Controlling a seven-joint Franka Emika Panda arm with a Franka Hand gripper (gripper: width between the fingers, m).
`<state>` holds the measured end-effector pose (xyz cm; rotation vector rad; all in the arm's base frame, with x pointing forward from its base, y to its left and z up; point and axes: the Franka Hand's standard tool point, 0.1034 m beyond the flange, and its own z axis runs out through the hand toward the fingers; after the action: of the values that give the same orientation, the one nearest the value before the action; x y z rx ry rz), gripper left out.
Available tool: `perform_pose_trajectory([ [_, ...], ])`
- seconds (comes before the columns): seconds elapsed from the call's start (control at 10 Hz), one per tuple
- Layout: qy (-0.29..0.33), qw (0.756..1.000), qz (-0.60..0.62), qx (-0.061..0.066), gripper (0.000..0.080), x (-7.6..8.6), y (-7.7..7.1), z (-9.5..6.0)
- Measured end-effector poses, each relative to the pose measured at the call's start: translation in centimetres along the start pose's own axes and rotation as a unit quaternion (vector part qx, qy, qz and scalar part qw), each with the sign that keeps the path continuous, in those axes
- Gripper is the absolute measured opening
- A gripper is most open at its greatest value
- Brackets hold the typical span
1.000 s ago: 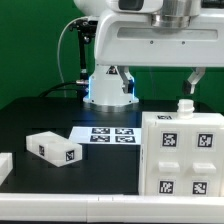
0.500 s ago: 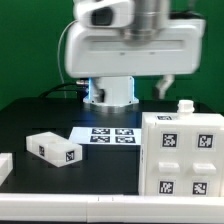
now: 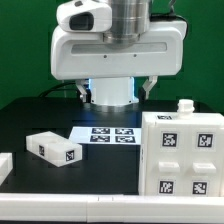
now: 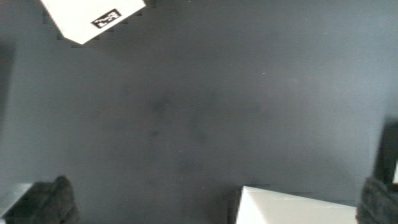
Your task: Assemble cabinet
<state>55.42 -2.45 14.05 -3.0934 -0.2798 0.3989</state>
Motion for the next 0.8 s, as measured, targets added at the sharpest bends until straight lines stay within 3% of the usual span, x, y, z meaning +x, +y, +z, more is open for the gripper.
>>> perform_pose_trajectory([
  [0.2,-0.011,1.0,0.009,0.005,0.0797,-1.2,2.5,0.7],
  [0.3,-0.022,0.999,0.023,0.015,0.0797,-1.8,3.3,0.8],
  [0.8,-0.029,0.999,0.024,0.013,0.0797,-1.9,3.4,1.0],
])
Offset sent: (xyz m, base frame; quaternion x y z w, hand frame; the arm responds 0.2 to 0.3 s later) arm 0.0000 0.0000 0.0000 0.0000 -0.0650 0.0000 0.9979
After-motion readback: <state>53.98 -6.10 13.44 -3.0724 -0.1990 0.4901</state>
